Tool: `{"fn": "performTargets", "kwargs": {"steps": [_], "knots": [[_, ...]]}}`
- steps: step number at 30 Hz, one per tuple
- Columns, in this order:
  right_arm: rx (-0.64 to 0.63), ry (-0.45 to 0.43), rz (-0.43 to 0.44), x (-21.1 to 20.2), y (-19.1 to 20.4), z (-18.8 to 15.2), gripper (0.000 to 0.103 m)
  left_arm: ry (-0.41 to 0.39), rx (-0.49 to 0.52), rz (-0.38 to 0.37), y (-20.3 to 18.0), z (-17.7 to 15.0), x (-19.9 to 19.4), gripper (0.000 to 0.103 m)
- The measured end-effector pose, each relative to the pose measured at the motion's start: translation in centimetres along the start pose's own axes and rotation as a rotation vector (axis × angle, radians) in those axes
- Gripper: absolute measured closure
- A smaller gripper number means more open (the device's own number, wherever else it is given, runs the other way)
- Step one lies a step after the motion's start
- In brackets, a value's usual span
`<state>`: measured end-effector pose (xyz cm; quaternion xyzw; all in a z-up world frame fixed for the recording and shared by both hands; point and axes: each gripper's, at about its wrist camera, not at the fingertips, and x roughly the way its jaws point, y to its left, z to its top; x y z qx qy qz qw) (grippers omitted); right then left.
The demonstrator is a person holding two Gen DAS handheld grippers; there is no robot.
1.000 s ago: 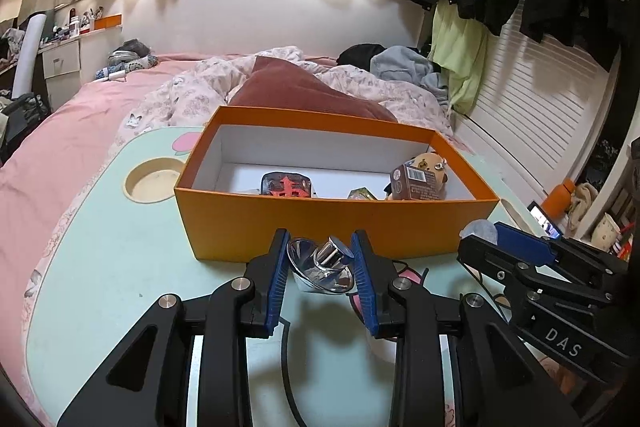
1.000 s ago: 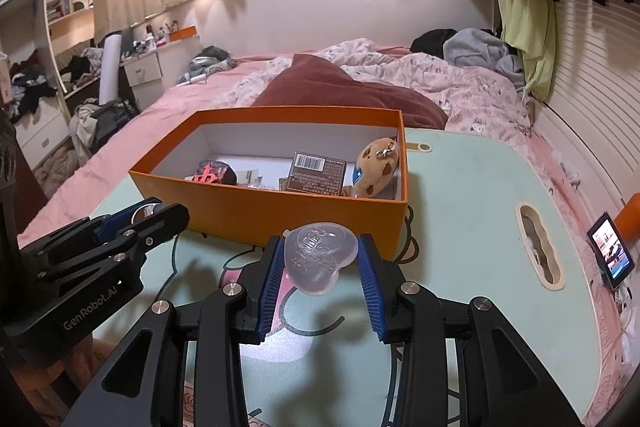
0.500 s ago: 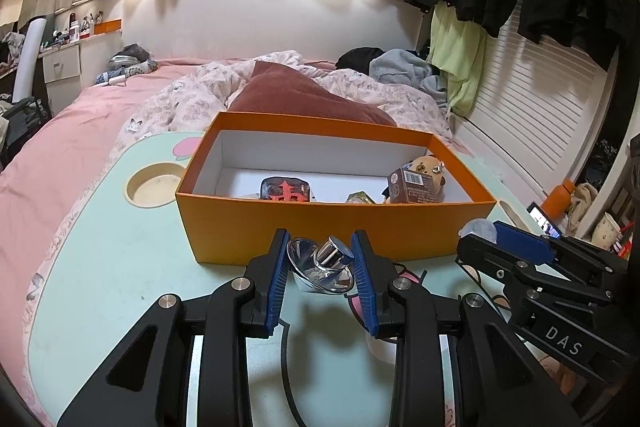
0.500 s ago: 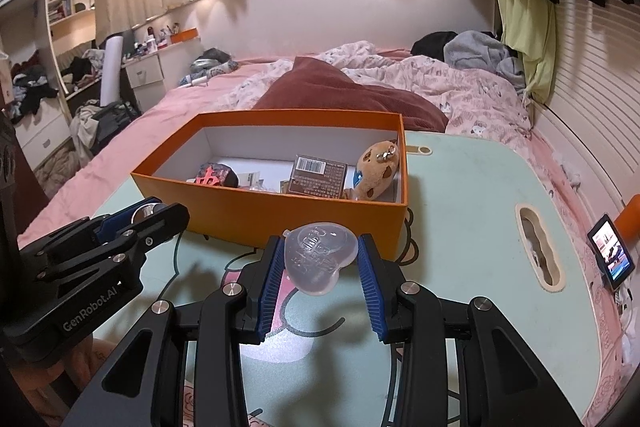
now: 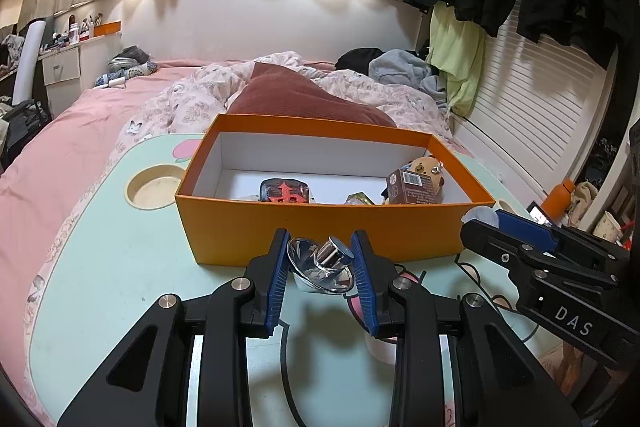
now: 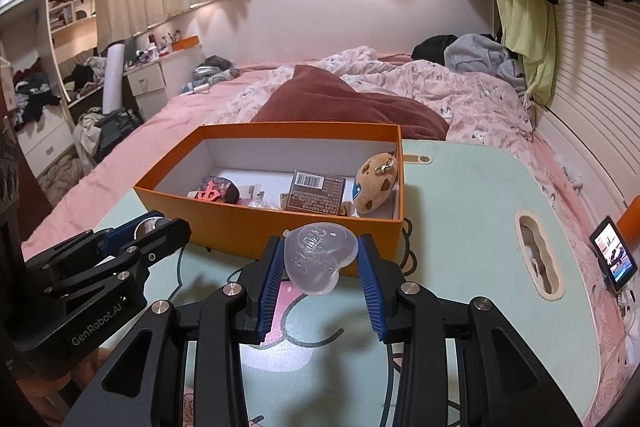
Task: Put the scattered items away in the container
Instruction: 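Lift the metal piece with the left tool while the right tool holds the clear heart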
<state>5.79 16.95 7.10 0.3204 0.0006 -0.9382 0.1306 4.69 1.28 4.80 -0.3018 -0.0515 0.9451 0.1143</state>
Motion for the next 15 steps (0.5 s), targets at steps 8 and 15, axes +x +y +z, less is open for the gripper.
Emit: {"fn": "performTargets", "kwargs": {"steps": [8, 15], "knots": [[0.000, 0.002, 0.003, 0.05, -0.12, 0.02, 0.067, 0.001, 0.004, 0.001, -0.03, -0.03, 0.00, 0.071], [0.011, -0.008, 0.001, 0.13, -0.17, 0.36, 0.067, -0.008, 0.009, 0.006, -0.08, 0.08, -0.20, 0.071]]}}
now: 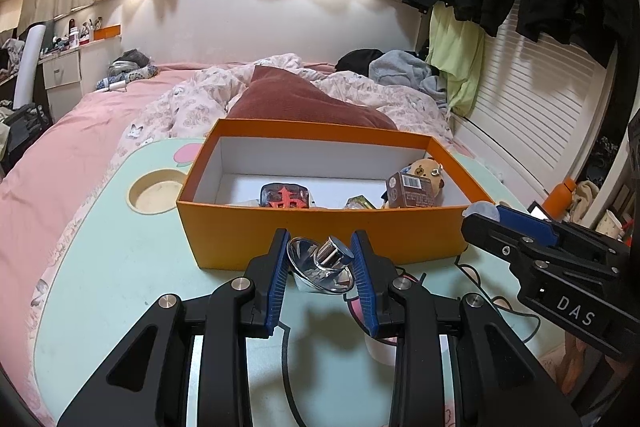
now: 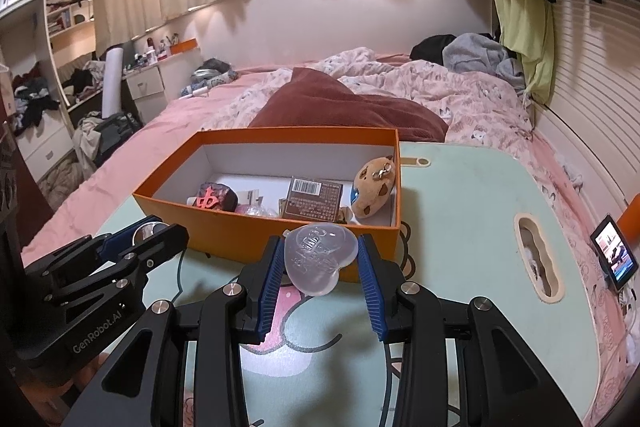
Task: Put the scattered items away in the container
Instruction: 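Lift the metal piece with the left tool while the right tool holds the clear heart, then carry the metal piece into the box with the left tool while the right tool carries the clear heart in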
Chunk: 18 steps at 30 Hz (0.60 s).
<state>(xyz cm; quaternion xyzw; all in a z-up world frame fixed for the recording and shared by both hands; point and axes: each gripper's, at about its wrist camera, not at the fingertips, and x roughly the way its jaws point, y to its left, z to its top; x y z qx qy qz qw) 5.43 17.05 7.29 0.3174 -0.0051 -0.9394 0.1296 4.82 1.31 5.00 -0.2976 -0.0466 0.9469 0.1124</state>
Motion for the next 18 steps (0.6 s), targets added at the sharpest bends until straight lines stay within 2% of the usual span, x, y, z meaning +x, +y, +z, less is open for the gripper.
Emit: {"fn": "performTargets", "kwargs": {"steps": [11, 18], "knots": [[-0.011, -0.023, -0.009, -0.3, 0.2, 0.5, 0.067, -0.017, 0.015, 0.000, -0.1, 1.2, -0.7, 0.071], [0.002, -0.063, -0.006, -0.8, 0.2, 2.6, 0.067, -0.032, 0.029, -0.053, -0.5, 4.7, -1.4, 0.071]]}}
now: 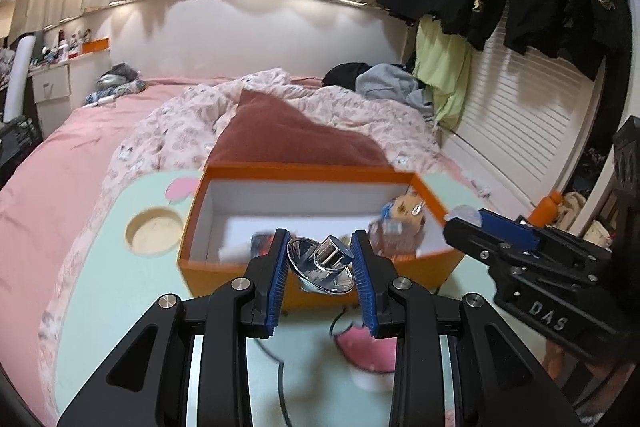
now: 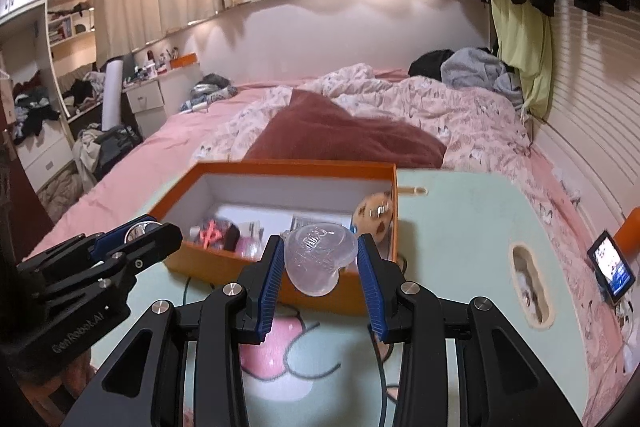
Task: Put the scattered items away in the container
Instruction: 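Carry the metal piece into the box with the left tool while the right tool carries the clear heart in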
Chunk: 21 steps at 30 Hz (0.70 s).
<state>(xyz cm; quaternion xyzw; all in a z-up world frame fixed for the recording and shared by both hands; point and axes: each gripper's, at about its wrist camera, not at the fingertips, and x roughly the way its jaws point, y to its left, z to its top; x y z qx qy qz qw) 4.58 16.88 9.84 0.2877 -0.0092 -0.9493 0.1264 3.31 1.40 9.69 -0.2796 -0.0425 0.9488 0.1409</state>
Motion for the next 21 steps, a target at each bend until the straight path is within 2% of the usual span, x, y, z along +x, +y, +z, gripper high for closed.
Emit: {"fn": "performTargets", "kwargs": {"steps": [3, 9, 12, 17, 21], "knots": [[-0.005, -0.035, 0.003, -0.3, 0.3, 1.7, 0.067, 0.005, 0.034, 0.001, -0.5, 2.7, 0.2, 0.071], [-0.049, -0.065, -0.032, 1.0, 0.9, 5.1, 0.067, 0.039, 0.018, -0.031, -0.5, 6.9, 2.7, 0.071], [-0.039, -0.040, -0.049, 3.1, 0.8, 5.3, 0.067, 0.069, -0.011, -0.024, -0.2, 5.9, 4.5, 0.071], [-0.017, 0.034, -0.047, 6.0, 0.4, 3.0, 0.067, 0.125, -0.017, 0.025, 0.3, 3.3, 6.7, 0.071], [-0.024, 0.062, -0.051, 7.0, 0.4, 2.2, 0.067, 0.117, -0.004, 0.047, 0.5, 2.7, 6.8, 0.071]]}}
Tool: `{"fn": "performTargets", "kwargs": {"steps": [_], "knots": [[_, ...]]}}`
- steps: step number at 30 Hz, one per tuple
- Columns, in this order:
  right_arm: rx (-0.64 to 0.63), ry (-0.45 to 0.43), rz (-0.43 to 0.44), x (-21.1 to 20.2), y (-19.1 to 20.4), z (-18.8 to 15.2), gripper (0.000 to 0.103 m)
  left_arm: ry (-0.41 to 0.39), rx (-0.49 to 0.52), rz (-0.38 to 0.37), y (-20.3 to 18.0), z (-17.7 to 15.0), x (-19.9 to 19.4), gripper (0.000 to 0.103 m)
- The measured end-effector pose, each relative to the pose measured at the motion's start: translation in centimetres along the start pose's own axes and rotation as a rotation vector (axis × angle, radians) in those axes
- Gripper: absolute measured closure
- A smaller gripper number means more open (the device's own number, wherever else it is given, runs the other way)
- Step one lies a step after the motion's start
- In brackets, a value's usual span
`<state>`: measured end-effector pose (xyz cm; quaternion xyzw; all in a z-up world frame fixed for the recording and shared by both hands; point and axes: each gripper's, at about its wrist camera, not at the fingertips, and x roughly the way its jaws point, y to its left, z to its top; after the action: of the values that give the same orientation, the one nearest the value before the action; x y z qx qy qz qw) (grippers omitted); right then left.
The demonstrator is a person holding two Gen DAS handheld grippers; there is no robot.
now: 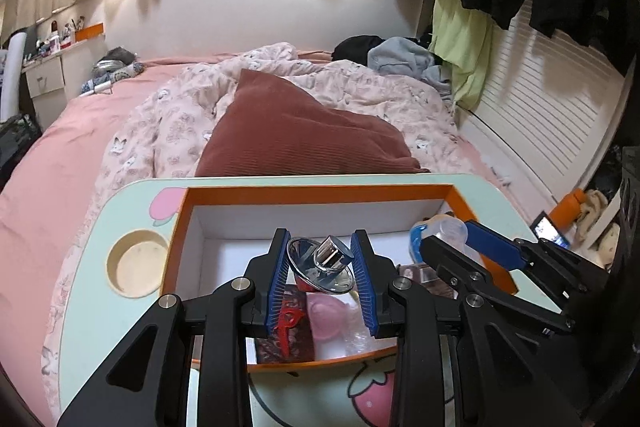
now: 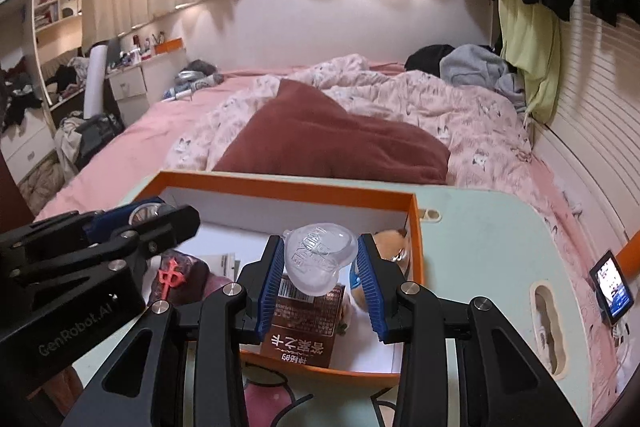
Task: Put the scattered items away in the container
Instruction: 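Carry the metal piece into the box with the left tool while the right tool carries the clear heart in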
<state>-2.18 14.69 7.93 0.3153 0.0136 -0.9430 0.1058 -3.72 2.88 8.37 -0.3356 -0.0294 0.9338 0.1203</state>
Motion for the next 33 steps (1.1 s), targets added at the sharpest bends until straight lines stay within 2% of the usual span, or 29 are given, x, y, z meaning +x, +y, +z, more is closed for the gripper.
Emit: {"fn": "performTargets", "kwargs": {"steps": [33], "knots": [[0.016, 0.018, -0.011, 0.7, -0.8, -0.5, 0.067, 0.038, -0.014, -0.005, 0.6, -0.8, 1.1, 0.070]]}}
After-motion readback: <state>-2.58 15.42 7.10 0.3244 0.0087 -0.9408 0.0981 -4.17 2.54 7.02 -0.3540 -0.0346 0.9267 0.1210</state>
